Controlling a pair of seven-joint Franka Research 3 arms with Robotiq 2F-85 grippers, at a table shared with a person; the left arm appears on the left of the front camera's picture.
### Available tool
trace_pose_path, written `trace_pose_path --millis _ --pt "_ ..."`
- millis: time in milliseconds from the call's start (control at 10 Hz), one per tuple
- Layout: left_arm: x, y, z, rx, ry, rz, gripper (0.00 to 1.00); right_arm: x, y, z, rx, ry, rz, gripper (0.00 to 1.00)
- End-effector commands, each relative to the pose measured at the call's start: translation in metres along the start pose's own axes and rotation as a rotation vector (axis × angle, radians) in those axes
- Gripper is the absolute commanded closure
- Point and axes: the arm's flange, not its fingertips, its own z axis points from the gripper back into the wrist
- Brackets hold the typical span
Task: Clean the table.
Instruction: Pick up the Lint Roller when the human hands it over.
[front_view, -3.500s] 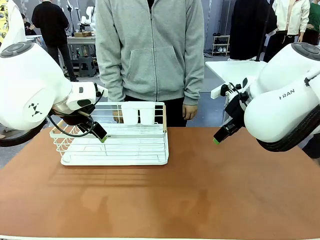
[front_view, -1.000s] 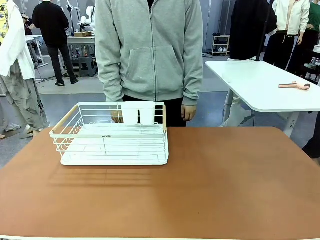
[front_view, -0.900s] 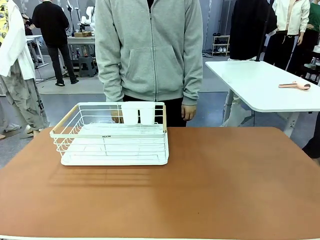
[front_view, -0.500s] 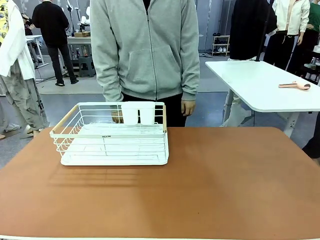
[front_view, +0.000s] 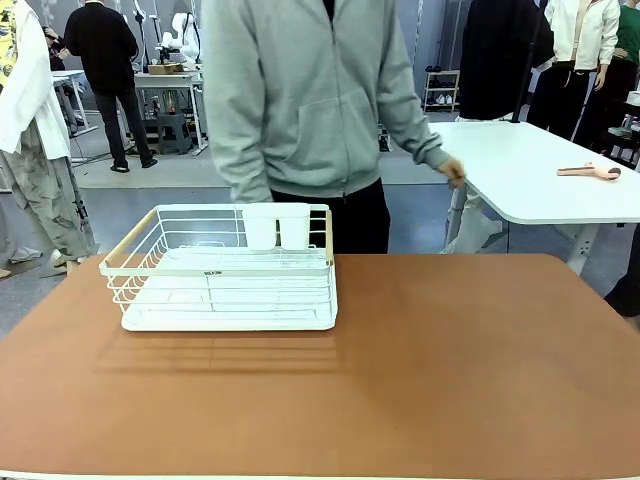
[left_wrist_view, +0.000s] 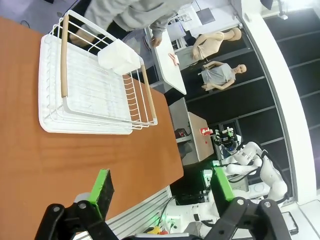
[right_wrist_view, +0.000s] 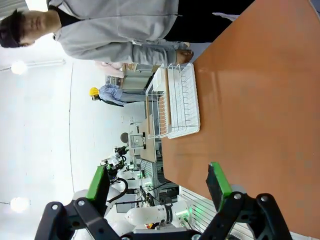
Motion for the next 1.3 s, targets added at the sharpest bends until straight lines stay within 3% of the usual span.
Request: trace_pose_path --millis 0,1200 --pt "0.0034 -0.0002 0.0027 -0.021 -0.005 -0.023 0.00 -0.0039 0.0022 0.0000 0.012 -0.003 0.008 0.00" --pt "0.0034 -0.0002 0.0027 -0.021 -0.005 -0.023 0.00 -0.0039 0.0022 0.0000 0.012 -0.003 0.008 0.00"
